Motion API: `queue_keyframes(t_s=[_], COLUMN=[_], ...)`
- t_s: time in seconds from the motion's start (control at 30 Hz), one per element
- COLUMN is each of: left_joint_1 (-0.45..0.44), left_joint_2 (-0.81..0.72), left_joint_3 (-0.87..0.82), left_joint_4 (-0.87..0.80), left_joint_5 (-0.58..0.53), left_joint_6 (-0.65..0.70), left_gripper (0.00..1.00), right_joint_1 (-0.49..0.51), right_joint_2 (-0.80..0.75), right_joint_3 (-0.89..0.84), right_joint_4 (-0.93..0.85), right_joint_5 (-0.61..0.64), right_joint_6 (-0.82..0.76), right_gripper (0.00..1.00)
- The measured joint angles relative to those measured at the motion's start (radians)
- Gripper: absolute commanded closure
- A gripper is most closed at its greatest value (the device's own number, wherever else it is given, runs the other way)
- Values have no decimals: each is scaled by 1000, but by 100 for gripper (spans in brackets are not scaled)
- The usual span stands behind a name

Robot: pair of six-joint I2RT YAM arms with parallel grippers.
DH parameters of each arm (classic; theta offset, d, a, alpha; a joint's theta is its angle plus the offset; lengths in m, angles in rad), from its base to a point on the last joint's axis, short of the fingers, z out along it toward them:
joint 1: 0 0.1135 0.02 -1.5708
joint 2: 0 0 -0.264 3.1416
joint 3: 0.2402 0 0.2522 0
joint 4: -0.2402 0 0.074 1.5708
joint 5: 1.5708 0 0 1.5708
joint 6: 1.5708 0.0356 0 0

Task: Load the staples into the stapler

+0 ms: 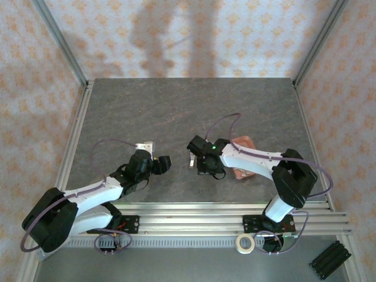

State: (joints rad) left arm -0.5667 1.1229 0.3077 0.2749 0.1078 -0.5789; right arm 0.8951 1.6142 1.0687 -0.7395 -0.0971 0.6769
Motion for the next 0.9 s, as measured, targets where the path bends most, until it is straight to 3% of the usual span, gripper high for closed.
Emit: queue_keyframes(t_s=[0.23, 0.9], left_joint_1=[52, 149], left_joint_2=[35, 40], left_joint_3=[-2, -10], left_joint_4=[66, 97], left_joint_5=[42, 118], left_joint_6=[-24, -23], left_gripper=[28, 28], right_joint_1=[4, 19], right_joint_2=[7, 220], right_joint_3=[38, 193], right_joint_4=[47, 130], right_joint_5=[37, 72], right_joint_6=[16, 93], right_gripper=[88, 88])
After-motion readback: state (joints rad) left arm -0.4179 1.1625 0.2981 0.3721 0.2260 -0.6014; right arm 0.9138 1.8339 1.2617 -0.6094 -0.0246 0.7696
